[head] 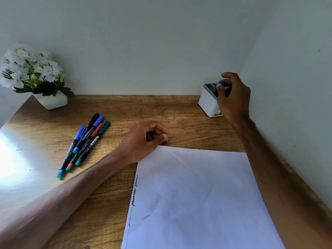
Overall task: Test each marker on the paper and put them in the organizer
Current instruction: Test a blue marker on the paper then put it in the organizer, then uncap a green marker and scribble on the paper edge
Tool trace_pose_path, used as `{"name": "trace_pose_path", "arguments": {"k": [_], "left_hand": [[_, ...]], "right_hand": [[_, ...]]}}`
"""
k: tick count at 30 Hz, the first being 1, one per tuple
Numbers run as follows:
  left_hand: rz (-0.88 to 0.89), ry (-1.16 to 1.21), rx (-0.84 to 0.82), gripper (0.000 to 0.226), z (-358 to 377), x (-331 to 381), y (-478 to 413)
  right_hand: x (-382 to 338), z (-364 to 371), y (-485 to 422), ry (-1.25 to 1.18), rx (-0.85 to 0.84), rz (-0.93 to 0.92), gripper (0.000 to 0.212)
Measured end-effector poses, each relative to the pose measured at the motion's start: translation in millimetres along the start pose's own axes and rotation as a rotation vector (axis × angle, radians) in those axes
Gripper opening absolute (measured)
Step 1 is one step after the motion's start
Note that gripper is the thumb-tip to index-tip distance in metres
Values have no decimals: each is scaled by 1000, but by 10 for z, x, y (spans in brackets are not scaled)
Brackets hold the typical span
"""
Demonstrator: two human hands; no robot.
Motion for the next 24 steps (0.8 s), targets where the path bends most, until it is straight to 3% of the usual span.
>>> {"name": "trace_pose_path", "arguments": {"k": [5,10,16,24], "left_hand": [[3,-8,4,11,3,0,5],[4,-9,14,11,1,-4,4],[74,-77,87,9,-19,180,82],[111,-632,66,23,39,209,130]], "right_hand": [[-147,-37,105,33,92,-96,37],[-549,20,333,39,147,-304,25],[-910,383,585,32,-41,-443,17],[-1254,700,891,-3,-334,-541,13]]}}
Point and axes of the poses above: each hand's wrist, its own y-axis away from the middle knuckle, its own z-axis out of the palm, x = y × z, the point moved 5 cm from there along -y, towards the middle knuckle, and after that the axes turned 12 degrees about -x, right-handed, at the moved point
